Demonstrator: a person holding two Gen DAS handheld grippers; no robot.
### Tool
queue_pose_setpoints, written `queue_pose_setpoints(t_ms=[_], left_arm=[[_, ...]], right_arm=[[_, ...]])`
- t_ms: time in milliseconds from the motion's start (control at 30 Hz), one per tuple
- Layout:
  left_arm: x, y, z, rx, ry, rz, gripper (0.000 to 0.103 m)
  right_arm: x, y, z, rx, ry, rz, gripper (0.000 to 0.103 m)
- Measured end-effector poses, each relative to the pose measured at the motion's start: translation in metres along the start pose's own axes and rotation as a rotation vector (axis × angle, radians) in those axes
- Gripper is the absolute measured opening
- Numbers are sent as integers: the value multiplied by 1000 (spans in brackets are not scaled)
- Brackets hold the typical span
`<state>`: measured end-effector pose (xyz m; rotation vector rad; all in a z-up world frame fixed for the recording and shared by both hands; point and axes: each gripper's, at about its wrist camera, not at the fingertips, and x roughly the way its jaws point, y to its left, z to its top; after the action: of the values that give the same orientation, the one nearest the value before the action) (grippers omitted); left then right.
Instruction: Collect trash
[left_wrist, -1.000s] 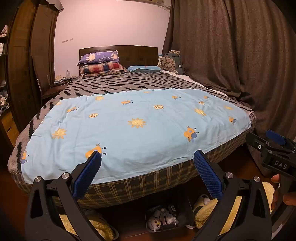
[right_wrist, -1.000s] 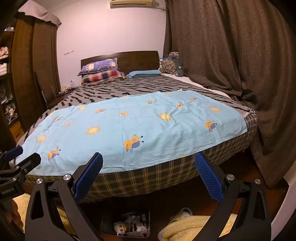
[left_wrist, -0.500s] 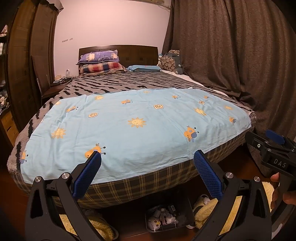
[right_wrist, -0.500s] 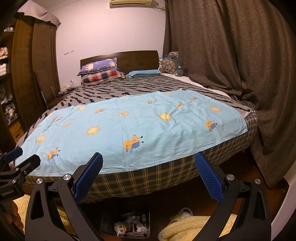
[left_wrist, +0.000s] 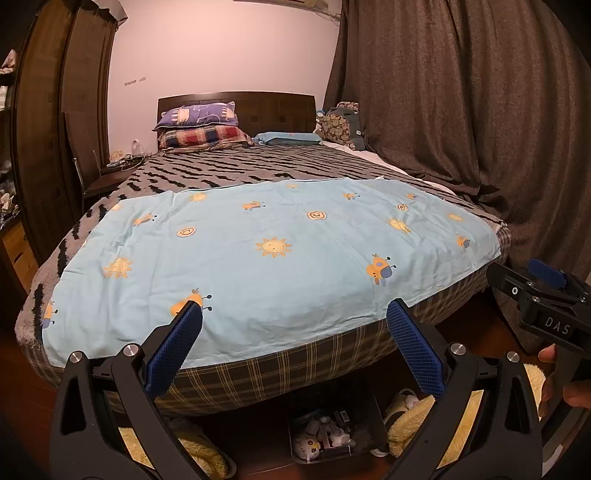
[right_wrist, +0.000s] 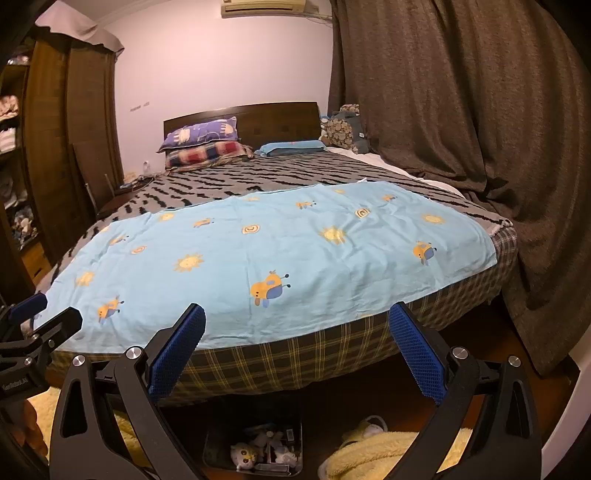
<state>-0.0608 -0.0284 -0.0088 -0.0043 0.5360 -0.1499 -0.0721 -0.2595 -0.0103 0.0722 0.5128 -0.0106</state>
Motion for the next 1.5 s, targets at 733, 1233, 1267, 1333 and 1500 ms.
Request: queue_pose_setpoints(t_ms=[733, 1233, 1267, 1333, 1500], left_arm=[[-1, -5, 3, 2, -7, 3, 95], [-1, -2, 2, -5, 1, 4, 95], [-1, -3, 2, -3, 1, 3, 95], [-1, -2, 2, 0, 1, 3, 95], [1, -2, 1, 6, 4, 2, 95]], right_arm=[[0, 2, 4, 2, 0, 10, 100], [3, 2, 3, 8, 7, 16, 100], [3, 2, 4, 8, 6, 16, 100], [4, 2, 4, 9, 7, 17, 100], [3, 2, 4, 8, 7, 17, 100]])
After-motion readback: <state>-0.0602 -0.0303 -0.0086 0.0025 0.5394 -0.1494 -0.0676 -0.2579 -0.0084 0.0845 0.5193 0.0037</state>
